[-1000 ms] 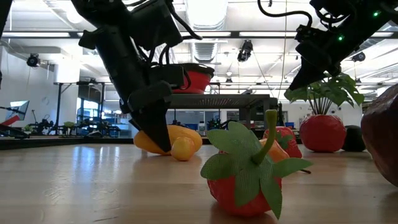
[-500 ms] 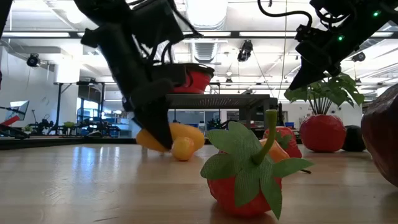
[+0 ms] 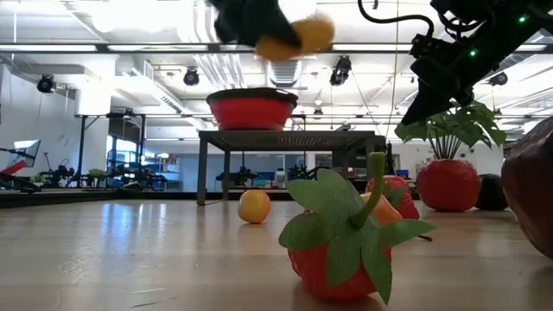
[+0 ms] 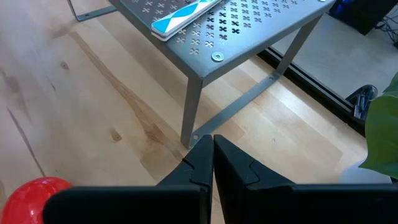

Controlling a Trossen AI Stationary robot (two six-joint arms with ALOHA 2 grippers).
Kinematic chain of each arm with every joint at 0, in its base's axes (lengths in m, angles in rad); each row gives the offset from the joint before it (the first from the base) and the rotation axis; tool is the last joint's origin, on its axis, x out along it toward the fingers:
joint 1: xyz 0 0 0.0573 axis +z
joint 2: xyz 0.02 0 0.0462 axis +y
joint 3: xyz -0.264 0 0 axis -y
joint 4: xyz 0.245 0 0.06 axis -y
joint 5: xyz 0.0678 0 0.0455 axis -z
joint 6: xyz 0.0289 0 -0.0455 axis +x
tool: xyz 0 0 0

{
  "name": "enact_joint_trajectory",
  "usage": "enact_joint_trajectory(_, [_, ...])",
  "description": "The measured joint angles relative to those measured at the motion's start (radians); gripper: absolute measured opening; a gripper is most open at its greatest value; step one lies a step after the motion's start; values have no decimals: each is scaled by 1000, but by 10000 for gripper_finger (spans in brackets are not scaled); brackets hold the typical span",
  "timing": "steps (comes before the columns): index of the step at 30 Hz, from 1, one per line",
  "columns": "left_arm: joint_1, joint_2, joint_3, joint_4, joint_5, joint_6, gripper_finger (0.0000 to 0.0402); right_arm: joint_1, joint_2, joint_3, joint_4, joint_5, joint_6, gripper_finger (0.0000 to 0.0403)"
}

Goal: Pick & Place Fruit
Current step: Put the yellow mango into the red strainer bowl on the shelf

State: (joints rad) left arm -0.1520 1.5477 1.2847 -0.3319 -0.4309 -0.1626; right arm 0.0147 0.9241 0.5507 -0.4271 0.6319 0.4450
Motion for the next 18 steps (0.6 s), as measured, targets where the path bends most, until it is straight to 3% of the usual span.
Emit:
enact_joint_trajectory(4, [21,-29,121,1,-77,132,238,0,0,0,0,0,0,8])
enact_joint_trajectory(10, [96,-32,304,-1,-87,272,238,0,0,0,0,0,0,8])
enact_joint_trajectory(18, [250,-32,409,-13,-88,298,238,0,0,0,0,0,0,8])
